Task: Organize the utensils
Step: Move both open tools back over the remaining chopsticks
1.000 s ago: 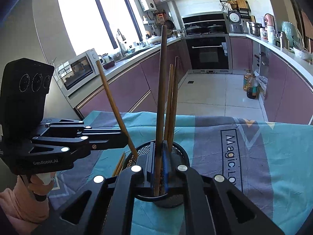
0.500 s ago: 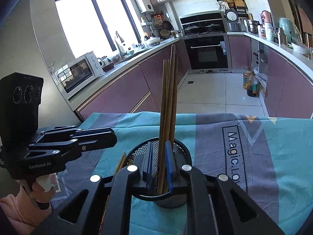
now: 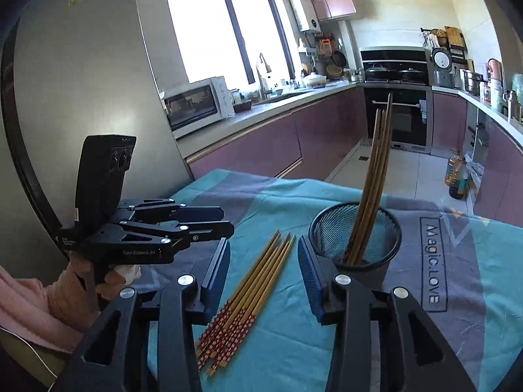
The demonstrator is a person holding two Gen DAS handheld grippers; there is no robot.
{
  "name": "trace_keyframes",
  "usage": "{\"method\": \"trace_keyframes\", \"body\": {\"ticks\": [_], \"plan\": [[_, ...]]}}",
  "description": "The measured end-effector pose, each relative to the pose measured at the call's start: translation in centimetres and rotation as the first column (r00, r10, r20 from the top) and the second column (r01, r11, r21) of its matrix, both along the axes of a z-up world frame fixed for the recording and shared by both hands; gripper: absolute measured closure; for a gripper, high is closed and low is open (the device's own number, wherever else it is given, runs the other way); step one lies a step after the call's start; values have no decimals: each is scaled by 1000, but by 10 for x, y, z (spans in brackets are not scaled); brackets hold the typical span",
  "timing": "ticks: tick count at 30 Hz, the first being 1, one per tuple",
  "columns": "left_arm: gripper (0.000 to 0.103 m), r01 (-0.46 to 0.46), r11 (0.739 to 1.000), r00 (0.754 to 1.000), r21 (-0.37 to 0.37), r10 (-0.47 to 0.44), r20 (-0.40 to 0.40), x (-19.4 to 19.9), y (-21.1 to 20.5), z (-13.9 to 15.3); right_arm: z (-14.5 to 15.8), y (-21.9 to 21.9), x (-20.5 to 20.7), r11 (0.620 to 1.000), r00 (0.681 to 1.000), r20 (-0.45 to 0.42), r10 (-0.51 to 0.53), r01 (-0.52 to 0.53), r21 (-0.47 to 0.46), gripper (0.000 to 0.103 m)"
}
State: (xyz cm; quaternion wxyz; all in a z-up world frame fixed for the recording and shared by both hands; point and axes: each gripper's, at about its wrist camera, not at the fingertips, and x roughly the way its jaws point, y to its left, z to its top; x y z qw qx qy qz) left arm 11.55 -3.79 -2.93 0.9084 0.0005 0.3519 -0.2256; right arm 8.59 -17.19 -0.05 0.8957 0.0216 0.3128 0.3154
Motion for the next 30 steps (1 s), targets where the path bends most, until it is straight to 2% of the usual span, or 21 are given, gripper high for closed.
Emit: {"method": "trace_keyframes", "body": {"ticks": [4, 10, 19, 30], "plan": [[60, -21, 1000, 997, 20, 23, -77, -3, 9, -32, -38, 18, 9, 999, 993, -118, 1, -5, -34, 62], [61, -31, 998, 985, 52, 39, -165, -3, 8, -69, -71, 33, 20, 998, 978, -209, -26, 13, -64, 62], [61, -46, 996, 980, 75, 60, -192, 0, 5, -84, -85, 44, 24, 993, 972, -226, -64, 41, -106, 63], [63, -43, 992, 980, 116, 64, -189, 6, -6, -85, -87, 53, 30, 987, 973, -215, -85, 52, -152, 64]]}}
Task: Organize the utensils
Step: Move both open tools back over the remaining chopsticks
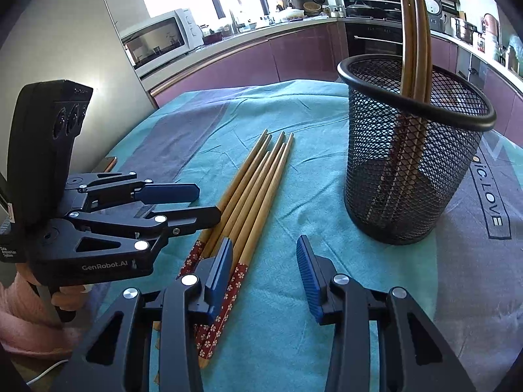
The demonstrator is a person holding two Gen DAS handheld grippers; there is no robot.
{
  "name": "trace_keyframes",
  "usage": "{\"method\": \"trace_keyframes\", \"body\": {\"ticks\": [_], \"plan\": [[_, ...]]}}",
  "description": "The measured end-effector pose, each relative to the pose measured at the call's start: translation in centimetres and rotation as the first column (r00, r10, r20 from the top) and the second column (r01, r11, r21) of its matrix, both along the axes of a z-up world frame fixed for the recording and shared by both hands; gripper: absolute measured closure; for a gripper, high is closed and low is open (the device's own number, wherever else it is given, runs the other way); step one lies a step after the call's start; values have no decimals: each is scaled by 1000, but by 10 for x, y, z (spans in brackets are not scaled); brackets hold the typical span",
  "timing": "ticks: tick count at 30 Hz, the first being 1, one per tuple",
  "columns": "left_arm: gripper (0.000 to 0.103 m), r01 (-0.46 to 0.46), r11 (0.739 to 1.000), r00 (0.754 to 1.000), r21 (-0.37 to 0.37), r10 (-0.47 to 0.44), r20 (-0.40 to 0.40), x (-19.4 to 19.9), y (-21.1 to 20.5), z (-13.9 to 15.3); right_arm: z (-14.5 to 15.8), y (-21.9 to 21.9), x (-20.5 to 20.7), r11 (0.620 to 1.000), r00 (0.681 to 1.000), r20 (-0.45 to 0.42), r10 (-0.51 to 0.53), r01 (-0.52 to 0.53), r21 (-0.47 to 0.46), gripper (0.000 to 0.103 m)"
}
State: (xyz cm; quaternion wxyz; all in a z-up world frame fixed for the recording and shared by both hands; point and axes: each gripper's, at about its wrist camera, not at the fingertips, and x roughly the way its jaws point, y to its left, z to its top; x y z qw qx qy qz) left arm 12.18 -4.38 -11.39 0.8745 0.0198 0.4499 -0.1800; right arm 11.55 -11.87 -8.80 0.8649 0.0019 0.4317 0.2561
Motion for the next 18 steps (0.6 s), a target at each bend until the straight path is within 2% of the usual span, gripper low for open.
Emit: {"method": "trace_keyframes", "body": {"ticks": [7, 12, 18], "plan": [[66, 4, 1000, 1000, 3, -4, -1, 1, 1, 0, -2, 1, 2, 1000, 1000, -4, -5, 5, -13, 69], [73, 6, 1000, 1000, 11, -6, -7, -1, 3, -3, -4, 0, 3, 1000, 1000, -4, -13, 13, -18, 72], [73, 2, 1000, 1000, 24, -2, -11, 2, 4, -4, -4, 7, 6, 998, 1000, 8, -15, 15, -63, 74]]}}
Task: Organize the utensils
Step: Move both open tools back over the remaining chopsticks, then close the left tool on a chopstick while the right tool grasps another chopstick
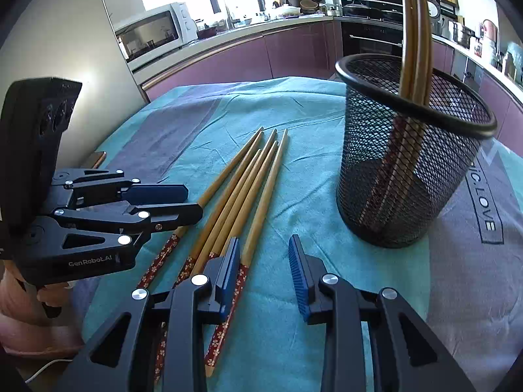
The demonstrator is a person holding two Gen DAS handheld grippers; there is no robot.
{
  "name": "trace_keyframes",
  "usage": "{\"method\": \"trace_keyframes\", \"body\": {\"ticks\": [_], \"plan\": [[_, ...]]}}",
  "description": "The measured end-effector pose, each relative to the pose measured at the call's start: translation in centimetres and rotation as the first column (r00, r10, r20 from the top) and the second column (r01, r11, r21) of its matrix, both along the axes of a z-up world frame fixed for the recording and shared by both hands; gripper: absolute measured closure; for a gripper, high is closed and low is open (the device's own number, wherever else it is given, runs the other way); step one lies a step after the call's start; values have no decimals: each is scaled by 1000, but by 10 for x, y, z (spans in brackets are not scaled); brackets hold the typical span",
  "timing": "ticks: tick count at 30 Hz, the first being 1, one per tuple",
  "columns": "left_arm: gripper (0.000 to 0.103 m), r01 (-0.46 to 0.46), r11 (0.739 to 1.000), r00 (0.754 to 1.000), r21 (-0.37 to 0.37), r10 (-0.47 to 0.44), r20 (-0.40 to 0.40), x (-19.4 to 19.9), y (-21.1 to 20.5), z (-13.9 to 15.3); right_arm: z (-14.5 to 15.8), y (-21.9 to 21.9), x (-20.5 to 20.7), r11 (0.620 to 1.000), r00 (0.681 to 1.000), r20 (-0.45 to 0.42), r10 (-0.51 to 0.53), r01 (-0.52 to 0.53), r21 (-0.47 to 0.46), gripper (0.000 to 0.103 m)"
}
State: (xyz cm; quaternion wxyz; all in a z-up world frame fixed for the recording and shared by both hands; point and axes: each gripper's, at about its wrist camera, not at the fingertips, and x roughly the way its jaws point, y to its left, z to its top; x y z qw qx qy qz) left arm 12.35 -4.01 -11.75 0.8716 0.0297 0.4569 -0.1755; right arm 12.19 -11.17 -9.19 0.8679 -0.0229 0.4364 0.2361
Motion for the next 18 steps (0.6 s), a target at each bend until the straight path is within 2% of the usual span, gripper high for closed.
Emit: {"method": "trace_keyframes", "body": {"ticks": [4, 8, 10, 14, 16, 18], "plan": [[73, -7, 1000, 1000, 18, 7, 0, 7, -4, -1, -1, 9, 8, 999, 1000, 12, 5, -4, -34, 74], [77, -19, 999, 1000, 29, 19, 2, 13, -8, -1, 0, 13, 14, 999, 1000, 17, 4, -3, -44, 76], [80, -26, 999, 1000, 25, 26, 1, 14, -7, -1, 0, 13, 17, 999, 1000, 14, -3, 4, -37, 79], [86, -45, 999, 999, 3, 45, -4, 16, -4, -1, -1, 4, 18, 1000, 1000, -2, -17, 17, 6, 85], [89, -54, 998, 998, -13, 54, -9, 16, -3, -1, -2, -1, 20, 999, 1000, -18, -21, 22, 37, 94], [91, -63, 998, 998, -26, 63, -13, 16, -2, -1, -3, -5, 20, 997, 999, -32, -30, 32, 65, 96]]}}
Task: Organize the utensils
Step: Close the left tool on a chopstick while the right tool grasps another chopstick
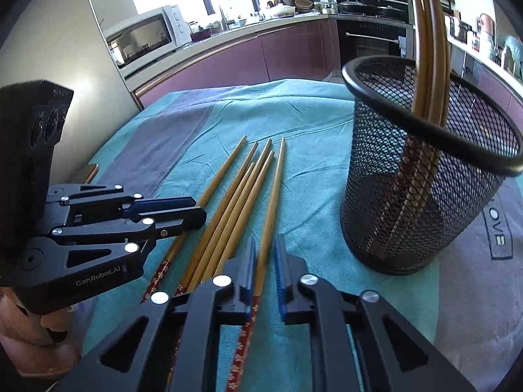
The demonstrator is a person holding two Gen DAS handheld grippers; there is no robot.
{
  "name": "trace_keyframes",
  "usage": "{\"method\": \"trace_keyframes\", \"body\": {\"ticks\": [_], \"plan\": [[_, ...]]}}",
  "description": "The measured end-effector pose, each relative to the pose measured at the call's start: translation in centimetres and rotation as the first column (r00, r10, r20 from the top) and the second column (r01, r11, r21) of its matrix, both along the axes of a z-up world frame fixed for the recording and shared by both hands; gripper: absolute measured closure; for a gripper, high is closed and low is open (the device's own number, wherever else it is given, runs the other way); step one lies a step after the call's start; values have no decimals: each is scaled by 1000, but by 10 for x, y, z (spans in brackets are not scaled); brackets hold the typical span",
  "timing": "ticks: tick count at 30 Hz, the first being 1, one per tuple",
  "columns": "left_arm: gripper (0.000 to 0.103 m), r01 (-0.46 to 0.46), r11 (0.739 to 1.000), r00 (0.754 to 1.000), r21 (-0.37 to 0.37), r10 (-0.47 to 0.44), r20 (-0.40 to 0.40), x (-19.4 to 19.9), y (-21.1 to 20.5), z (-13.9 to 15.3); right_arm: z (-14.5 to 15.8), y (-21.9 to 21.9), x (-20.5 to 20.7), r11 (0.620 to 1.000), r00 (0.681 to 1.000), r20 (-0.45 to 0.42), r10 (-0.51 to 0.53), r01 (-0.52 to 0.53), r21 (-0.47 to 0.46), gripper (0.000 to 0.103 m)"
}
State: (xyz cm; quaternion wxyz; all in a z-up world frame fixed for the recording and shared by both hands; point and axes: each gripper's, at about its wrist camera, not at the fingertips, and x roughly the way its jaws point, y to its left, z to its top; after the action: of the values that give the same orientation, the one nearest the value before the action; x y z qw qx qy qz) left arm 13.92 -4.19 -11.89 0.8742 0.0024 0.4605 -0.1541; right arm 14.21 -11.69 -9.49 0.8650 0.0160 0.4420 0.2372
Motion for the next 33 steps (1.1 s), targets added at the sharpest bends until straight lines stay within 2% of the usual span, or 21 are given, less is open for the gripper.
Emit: {"method": "trace_keyframes", "body": {"ticks": [5, 9, 20, 25, 30, 33], "plan": [[95, -17, 999, 1000, -36, 17, -5, -5, 6, 1, 2, -12, -2, 998, 1000, -7, -30, 30, 55, 97], [95, -14, 998, 1000, -57, 14, 7, -12, 11, 5, 7, -15, -9, 996, 1000, 7, -13, 12, 91, 97], [95, -13, 998, 1000, -67, 15, 22, -25, 19, 10, 7, -8, -22, 994, 998, -4, 68, -67, 83, 97], [95, 26, 999, 1000, -28, -26, 3, -30, 13, 3, 4, -5, -23, 995, 997, -17, 78, -77, 59, 97], [83, 46, 999, 999, 4, -46, -5, -21, 8, -2, 4, 3, -18, 997, 997, -18, 76, -76, 15, 95], [82, 58, 998, 998, -1, -58, -10, -11, 4, -4, 3, 6, -14, 997, 997, -16, 78, -78, 7, 94]]}}
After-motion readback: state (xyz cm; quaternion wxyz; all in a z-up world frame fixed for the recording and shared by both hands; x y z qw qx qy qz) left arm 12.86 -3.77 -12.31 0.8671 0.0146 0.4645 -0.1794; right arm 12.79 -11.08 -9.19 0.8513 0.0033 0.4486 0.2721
